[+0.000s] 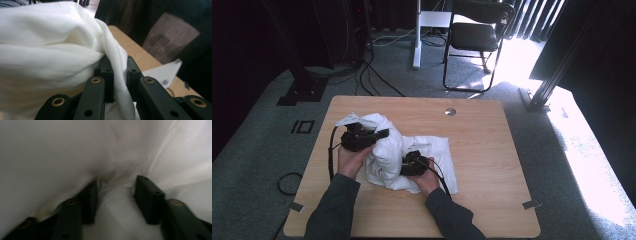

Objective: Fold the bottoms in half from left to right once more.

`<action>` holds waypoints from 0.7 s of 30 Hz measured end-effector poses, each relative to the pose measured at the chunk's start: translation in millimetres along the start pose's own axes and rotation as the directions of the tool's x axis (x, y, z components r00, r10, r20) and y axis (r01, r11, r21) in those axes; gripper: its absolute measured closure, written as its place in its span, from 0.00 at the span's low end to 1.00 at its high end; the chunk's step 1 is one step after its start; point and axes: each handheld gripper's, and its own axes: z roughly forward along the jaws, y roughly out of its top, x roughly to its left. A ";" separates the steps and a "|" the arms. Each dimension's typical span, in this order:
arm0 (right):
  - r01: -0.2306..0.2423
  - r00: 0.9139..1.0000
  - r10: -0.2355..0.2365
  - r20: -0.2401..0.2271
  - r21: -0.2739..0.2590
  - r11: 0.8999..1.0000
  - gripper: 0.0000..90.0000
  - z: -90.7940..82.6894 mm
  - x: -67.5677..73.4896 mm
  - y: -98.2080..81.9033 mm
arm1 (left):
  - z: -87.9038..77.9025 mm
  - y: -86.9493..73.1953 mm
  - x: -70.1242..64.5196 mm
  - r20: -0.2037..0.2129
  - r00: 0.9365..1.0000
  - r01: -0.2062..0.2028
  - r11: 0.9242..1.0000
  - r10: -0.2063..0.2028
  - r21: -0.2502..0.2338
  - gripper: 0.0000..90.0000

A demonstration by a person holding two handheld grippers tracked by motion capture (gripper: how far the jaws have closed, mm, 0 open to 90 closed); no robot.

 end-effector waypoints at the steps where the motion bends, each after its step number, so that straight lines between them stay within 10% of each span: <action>1: 0.005 1.000 -0.006 -0.017 -0.047 0.999 0.46 -21.5 -0.6 1.7 | 1.8 -0.8 -0.4 0.000 1.000 -0.004 1.000 0.004 0.000 0.91; 5: 0.064 0.997 -0.058 0.044 -0.145 0.987 0.45 -65.4 -8.8 -1.3 | 2.1 -1.6 0.4 -0.011 1.000 -0.009 1.000 0.009 0.018 0.91; 7: 0.081 0.976 -0.061 0.207 -0.091 0.993 0.47 -98.7 -34.3 -15.5 | 2.1 -1.2 -0.6 -0.013 1.000 -0.014 1.000 0.015 0.022 0.91; 11: 0.022 0.962 -0.042 0.270 0.077 0.997 0.48 -85.0 -58.6 -47.1 | 12.7 2.1 -11.6 0.002 0.999 -0.033 0.999 0.033 0.029 0.91; 21: 0.051 0.969 -0.063 0.239 0.056 0.997 0.47 -56.9 -54.7 -43.4 | 74.7 -3.1 -58.2 0.099 0.986 -0.147 0.984 0.137 0.100 0.91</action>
